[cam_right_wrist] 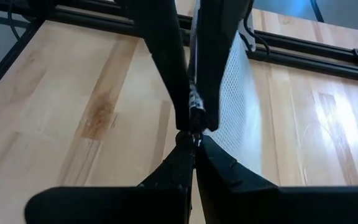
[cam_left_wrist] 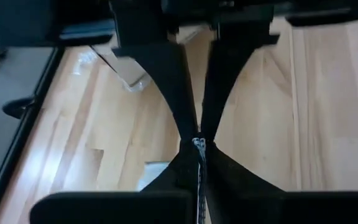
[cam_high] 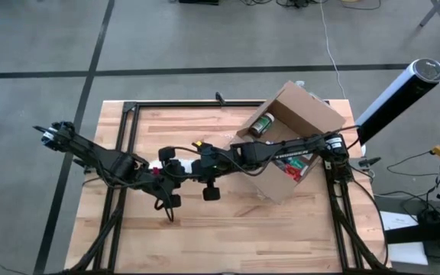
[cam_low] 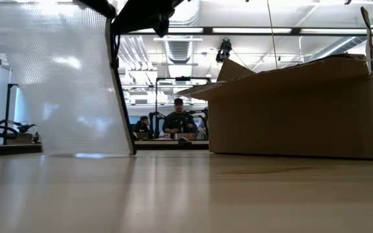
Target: Unpack boxes
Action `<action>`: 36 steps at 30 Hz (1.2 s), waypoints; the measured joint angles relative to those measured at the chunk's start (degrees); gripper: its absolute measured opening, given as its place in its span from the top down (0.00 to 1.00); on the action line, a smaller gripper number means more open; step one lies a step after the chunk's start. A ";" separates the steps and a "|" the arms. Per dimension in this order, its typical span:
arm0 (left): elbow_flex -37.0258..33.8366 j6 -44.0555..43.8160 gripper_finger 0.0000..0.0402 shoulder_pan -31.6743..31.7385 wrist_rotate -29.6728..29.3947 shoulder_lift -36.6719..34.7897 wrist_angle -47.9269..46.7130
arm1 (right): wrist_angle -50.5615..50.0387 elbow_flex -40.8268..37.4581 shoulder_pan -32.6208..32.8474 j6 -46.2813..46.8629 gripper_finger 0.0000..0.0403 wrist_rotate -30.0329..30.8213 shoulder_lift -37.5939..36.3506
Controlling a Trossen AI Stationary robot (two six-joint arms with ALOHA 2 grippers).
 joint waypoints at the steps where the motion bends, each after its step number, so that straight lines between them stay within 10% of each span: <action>1: 0.36 0.10 1.00 -0.04 -0.42 0.00 0.00 | 0.02 0.00 0.00 0.00 1.00 0.03 0.00; 36: 5.80 1.61 1.00 -0.11 -13.05 -12.32 -9.29 | -4.99 -12.85 1.93 8.03 1.00 -0.07 0.26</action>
